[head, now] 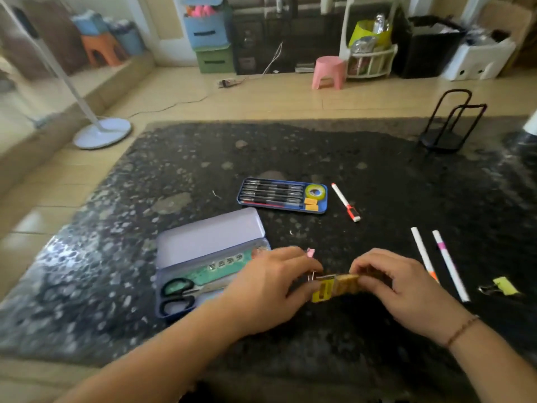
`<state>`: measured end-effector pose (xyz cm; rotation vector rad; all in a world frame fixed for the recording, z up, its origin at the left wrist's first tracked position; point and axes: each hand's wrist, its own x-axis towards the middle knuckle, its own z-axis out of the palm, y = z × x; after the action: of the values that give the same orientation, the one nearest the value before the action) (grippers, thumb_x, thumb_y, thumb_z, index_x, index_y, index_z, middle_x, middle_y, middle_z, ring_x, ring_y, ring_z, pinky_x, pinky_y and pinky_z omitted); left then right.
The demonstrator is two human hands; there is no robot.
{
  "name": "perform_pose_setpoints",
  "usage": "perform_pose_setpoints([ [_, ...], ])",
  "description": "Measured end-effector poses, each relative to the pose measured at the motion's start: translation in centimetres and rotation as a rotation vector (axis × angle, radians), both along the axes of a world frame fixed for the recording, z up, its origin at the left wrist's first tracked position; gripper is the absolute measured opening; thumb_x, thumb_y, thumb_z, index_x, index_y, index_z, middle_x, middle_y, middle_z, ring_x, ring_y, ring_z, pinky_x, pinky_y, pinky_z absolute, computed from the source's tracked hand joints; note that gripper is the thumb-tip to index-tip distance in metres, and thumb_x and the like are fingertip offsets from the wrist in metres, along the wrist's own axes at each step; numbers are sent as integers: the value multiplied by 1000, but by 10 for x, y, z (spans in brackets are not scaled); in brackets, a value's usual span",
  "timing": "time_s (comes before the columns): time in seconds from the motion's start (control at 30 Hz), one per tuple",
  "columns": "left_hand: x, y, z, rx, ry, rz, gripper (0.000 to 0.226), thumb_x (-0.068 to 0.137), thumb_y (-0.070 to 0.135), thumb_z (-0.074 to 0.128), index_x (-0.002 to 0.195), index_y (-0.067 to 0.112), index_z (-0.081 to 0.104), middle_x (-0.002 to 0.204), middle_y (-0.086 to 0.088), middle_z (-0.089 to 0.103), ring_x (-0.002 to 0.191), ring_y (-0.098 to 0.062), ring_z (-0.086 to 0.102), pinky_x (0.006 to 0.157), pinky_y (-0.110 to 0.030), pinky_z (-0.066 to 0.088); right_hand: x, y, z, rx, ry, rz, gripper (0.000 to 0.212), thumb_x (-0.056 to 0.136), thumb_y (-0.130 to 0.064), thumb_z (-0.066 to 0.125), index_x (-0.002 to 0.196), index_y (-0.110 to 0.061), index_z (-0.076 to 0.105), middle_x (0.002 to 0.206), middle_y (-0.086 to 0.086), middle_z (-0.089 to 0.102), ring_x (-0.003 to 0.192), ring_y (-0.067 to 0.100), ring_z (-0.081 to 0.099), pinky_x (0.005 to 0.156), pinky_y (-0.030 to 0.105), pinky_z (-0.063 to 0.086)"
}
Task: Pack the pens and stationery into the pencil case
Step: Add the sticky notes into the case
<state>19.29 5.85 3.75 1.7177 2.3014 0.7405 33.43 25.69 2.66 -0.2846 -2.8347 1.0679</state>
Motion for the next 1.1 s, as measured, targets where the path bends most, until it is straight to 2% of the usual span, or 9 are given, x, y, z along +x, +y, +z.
perform_pose_setpoints([
  [0.13, -54, -72, -9, -72, 218, 201, 21, 83, 30, 62, 101, 21, 67, 96, 1, 67, 84, -23, 63, 73, -32, 52, -20, -28, -1, 0, 40, -36, 23, 82, -14, 68, 85, -37, 63, 89, -18, 61, 90, 4, 58, 72, 15, 45],
  [0.23, -77, -109, -16, -215, 238, 243, 26, 81, 36, 61, 102, 23, 67, 97, 3, 67, 85, -22, 62, 73, -33, 52, -46, -49, 5, 36, 86, -66, 21, 81, -15, 68, 86, -35, 65, 85, -19, 61, 88, 1, 55, 73, 17, 43],
  [0.37, -86, -122, -22, -363, 227, 210, 33, 80, 48, 58, 108, 32, 64, 103, 10, 65, 94, -16, 59, 82, -35, 48, -90, -78, 7, 166, 75, -24, 14, 83, -22, 64, 91, -34, 66, 82, -17, 58, 81, 2, 50, 71, 23, 41],
  [0.57, -89, -133, -31, -290, 273, 236, 18, 77, 45, 54, 83, 33, 66, 86, 14, 63, 81, -14, 57, 70, -32, 43, -132, -109, -1, 299, -170, 60, 12, 89, -33, 56, 99, -35, 62, 91, -6, 52, 84, 12, 54, 75, 26, 46],
  [0.7, -91, -131, -35, -278, 277, 264, 23, 80, 43, 48, 82, 31, 68, 86, 12, 64, 81, -15, 57, 71, -34, 44, -135, -116, -5, 375, -260, 121, 10, 90, -36, 55, 100, -36, 59, 95, -5, 50, 89, 13, 51, 76, 26, 45],
  [0.8, -90, -129, -35, -283, 255, 253, 26, 85, 43, 47, 91, 31, 68, 93, 13, 64, 87, -13, 55, 78, -33, 43, -136, -119, -11, 358, -211, 118, 8, 89, -35, 55, 94, -35, 61, 95, -5, 52, 93, 15, 51, 82, 31, 46],
  [0.9, -88, -127, -34, -289, 242, 260, 29, 87, 43, 43, 96, 29, 67, 97, 13, 63, 91, -13, 53, 82, -32, 42, -134, -119, -15, 500, -206, 176, 22, 91, -41, 47, 102, -32, 64, 107, -10, 53, 101, 13, 42, 87, 33, 41],
  [1.0, -85, -126, -34, -281, 241, 265, 23, 87, 39, 49, 95, 28, 67, 98, 12, 64, 92, -16, 54, 81, -33, 43, -130, -119, -15, 656, -161, 173, 30, 92, -43, 42, 108, -28, 64, 112, -9, 51, 100, 14, 39, 82, 31, 38],
  [1.1, -83, -125, -35, -273, 237, 269, 26, 85, 40, 49, 105, 30, 64, 101, 10, 63, 92, -17, 55, 81, -35, 45, -125, -123, -14, 603, -77, 175, 33, 92, -41, 38, 107, -27, 63, 105, -7, 59, 94, 14, 48, 79, 33, 40],
])
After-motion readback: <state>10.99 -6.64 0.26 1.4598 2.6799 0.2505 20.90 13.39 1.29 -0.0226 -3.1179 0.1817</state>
